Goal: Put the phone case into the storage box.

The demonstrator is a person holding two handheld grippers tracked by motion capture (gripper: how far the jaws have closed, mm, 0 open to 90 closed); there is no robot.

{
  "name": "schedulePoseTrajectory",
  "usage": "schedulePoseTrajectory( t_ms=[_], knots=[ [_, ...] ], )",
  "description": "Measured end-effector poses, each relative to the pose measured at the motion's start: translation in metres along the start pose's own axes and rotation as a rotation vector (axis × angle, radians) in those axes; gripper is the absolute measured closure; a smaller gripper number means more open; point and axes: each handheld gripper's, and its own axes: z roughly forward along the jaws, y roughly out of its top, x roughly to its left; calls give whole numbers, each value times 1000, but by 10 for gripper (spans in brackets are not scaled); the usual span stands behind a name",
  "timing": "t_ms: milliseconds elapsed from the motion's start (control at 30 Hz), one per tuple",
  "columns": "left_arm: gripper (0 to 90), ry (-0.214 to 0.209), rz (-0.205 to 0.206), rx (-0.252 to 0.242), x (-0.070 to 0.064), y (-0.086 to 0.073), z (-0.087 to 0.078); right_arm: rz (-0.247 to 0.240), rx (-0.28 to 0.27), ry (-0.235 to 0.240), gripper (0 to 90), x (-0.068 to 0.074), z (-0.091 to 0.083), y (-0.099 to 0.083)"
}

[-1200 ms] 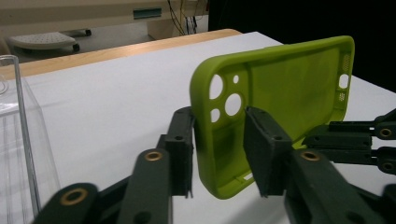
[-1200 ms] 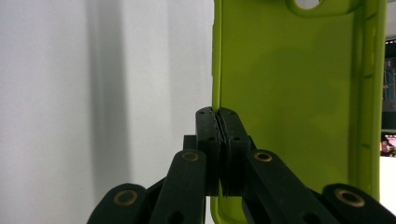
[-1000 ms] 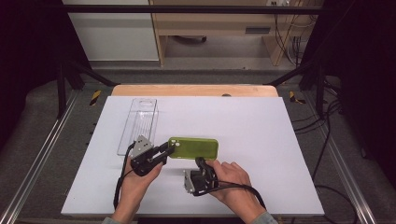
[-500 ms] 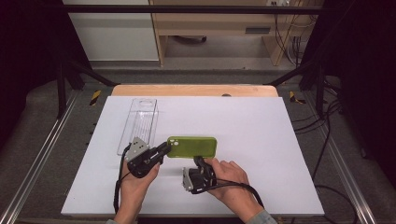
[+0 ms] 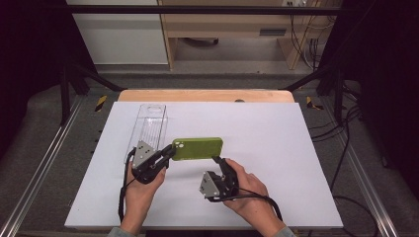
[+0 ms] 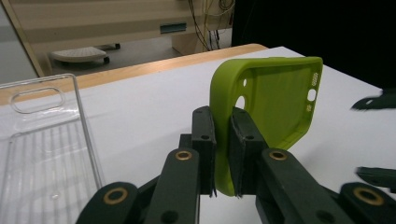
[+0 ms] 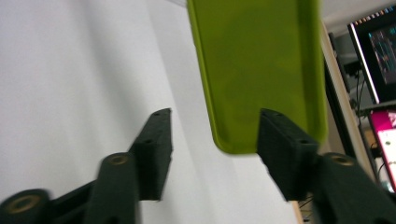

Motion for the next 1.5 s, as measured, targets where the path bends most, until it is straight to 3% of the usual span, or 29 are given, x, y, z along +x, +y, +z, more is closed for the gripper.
schedulePoseTrajectory(
  t_ms=[33,67,100,133,167,233,333,367,400,433,467,567,600,633,667,700,900,1100,1500],
  knots=[
    [813,7,23,5,1,2,1,58,-13,-3,361,-2,-2,-8],
    [814,7,23,5,1,2,1,58,-13,-3,361,-2,-2,-8],
    [814,14,33,6,2,2,1,112,-14,-10,300,-3,-2,-17],
    [814,19,38,6,3,3,1,112,-14,-10,300,-3,-2,-17],
    [813,25,41,5,4,5,0,173,-7,-13,259,-4,-2,-26],
    [813,29,45,4,5,7,-1,220,-6,-19,228,-6,-1,-35],
    [813,36,57,5,6,10,-3,260,-10,-23,211,-9,-1,-44],
    [813,40,66,7,8,13,-4,350,-34,-21,198,-13,-1,-55],
    [813,40,66,7,8,13,-4,350,-34,-21,198,-13,-1,-55],
    [813,44,74,5,10,17,-5,412,-45,-16,186,-16,-1,-65],
    [813,44,74,5,10,17,-5,412,-45,-16,186,-16,-1,-65],
    [813,56,101,2,11,25,-7,503,-67,-14,187,-21,-1,-83],
    [813,56,101,2,11,25,-7,503,-67,-14,187,-21,-1,-83],
    [813,57,104,-4,11,28,-7,554,-85,-12,172,-24,-1,-89],
    [813,57,104,-4,11,28,-7,554,-85,-12,172,-24,-1,-89],
    [813,58,107,-5,11,30,-7,590,-90,-10,157,-26,0,-95],
    [813,63,139,3,14,38,-8,656,-108,-6,124,-28,-1,-106],
    [813,79,172,4,21,44,-13,687,-112,-1,104,-27,-4,-112],
    [813,117,198,11,38,55,-31,767,-150,19,88,-30,-16,-130]
  ],
)
